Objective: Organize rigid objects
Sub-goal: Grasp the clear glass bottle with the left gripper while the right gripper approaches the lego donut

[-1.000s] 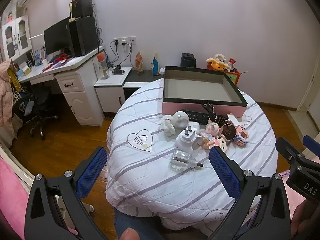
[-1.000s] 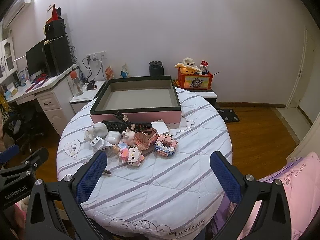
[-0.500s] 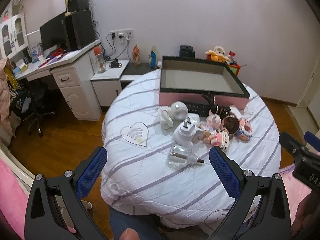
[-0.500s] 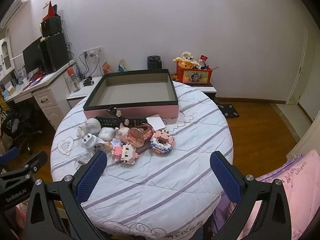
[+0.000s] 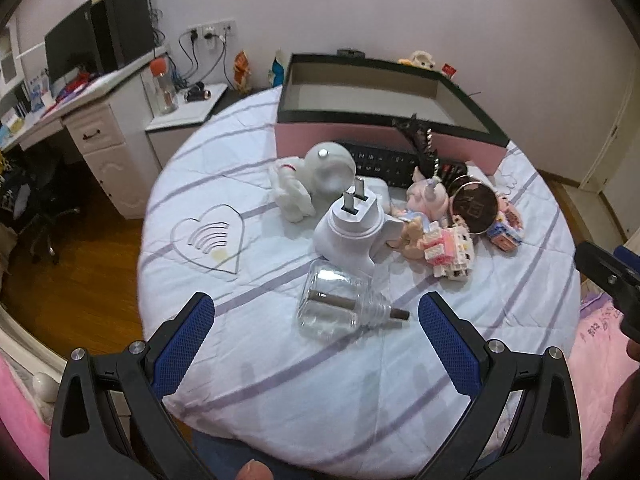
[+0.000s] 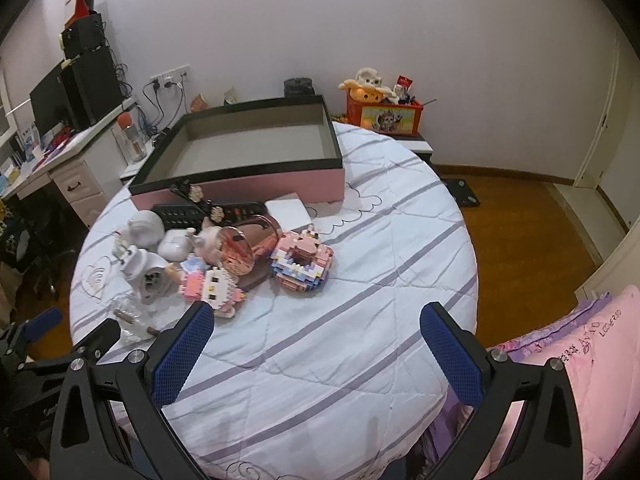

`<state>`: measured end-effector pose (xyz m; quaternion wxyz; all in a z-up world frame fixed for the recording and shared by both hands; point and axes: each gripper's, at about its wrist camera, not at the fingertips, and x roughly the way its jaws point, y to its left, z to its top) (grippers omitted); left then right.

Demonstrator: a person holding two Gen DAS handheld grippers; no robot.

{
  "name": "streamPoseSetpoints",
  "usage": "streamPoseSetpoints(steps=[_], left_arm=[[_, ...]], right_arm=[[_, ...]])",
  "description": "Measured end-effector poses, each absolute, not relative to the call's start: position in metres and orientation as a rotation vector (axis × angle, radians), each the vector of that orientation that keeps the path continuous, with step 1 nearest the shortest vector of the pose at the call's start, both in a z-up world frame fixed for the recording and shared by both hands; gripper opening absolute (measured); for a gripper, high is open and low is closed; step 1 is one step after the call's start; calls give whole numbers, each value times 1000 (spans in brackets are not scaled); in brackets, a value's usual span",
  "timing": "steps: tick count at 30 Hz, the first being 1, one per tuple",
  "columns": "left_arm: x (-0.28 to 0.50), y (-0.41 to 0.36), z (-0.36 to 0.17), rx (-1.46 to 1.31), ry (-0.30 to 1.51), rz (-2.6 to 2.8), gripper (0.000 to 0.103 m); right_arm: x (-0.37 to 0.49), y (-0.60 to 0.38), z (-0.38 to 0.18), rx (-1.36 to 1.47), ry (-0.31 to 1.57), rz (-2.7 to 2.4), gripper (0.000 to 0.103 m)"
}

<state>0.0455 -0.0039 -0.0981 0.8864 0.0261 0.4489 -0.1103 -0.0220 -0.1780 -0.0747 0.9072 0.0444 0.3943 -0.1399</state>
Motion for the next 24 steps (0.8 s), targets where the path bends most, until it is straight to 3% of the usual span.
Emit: streamPoseSetpoints(steps=[20, 24], left_arm=[[59, -21, -142, 111, 985, -295, 103], [57, -18, -142, 105, 979, -312, 99]], right_arm=[[-1, -187, -98, 105, 876, -284, 103], [0, -185, -101, 104, 883, -281, 103]])
